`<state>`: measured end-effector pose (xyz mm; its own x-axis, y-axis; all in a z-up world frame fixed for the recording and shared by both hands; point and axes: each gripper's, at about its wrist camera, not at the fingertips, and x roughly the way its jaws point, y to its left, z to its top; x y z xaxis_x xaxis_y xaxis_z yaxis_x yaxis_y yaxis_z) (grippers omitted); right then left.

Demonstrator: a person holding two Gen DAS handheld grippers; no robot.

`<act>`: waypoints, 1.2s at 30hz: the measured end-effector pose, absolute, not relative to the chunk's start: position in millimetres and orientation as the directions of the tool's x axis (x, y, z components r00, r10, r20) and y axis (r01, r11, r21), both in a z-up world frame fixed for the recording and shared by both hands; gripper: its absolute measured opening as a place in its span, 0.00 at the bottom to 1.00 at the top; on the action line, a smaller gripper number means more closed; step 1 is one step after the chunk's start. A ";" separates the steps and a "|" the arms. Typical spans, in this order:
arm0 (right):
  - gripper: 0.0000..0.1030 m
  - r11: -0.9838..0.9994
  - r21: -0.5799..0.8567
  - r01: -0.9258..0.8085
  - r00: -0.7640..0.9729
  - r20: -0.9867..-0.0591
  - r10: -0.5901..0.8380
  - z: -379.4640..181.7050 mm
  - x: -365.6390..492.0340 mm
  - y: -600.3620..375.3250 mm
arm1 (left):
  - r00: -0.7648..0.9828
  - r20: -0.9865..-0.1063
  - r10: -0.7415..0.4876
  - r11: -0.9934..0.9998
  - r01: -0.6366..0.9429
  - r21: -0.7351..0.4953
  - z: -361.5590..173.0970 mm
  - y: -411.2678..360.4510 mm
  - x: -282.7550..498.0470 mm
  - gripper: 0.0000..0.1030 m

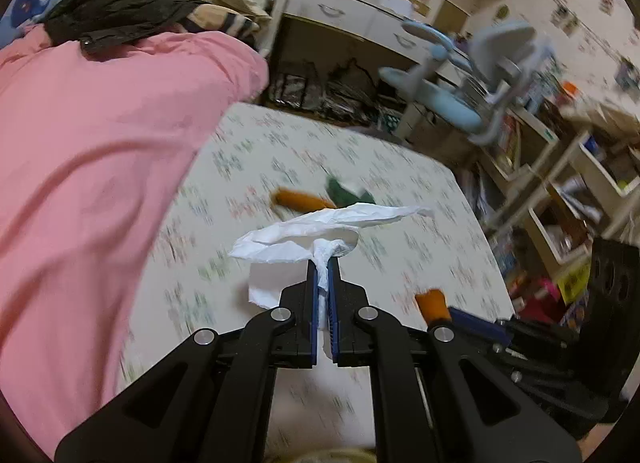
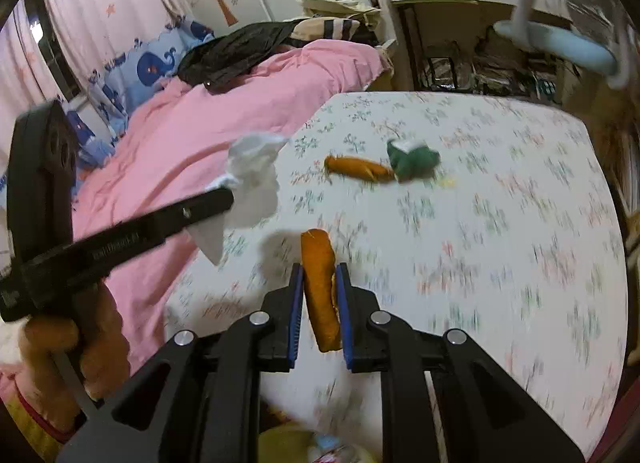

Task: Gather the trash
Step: 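Carry the tissue and orange stick down to the yellow bin with both grippers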

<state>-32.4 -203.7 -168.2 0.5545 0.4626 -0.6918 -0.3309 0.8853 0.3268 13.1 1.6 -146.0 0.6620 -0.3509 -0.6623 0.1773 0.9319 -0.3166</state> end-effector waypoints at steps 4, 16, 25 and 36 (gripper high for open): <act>0.17 0.879 0.360 -0.312 0.562 -0.676 0.476 -171.4 -63.8 -215.1 | 0.645 -0.670 -0.368 0.928 0.208 -0.309 -152.1 -10.8 -30.3 0.05; 0.17 0.860 0.418 -0.293 0.466 -0.723 0.510 -204.9 -145.0 -212.9 | 0.584 -0.724 -0.366 0.931 0.233 -0.283 -171.0 -17.6 -123.9 0.05; 0.18 0.869 0.415 -0.268 0.359 -0.794 0.490 -239.4 -189.1 -208.7 | 0.503 -0.783 -0.367 0.930 0.219 -0.295 -195.6 -25.4 -175.9 0.05; 0.55 0.904 0.398 -0.158 0.412 -0.805 0.427 -242.9 -198.5 -232.3 | 0.374 -0.846 -0.379 0.925 0.165 -0.342 -230.8 -29.7 -204.7 0.05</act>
<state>-198.5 -232.3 -242.9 0.4120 0.4270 -0.8049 -0.1581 0.9035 0.3983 -204.7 -29.7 -230.8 0.3743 -0.3789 -0.8464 0.1646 0.9253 -0.3415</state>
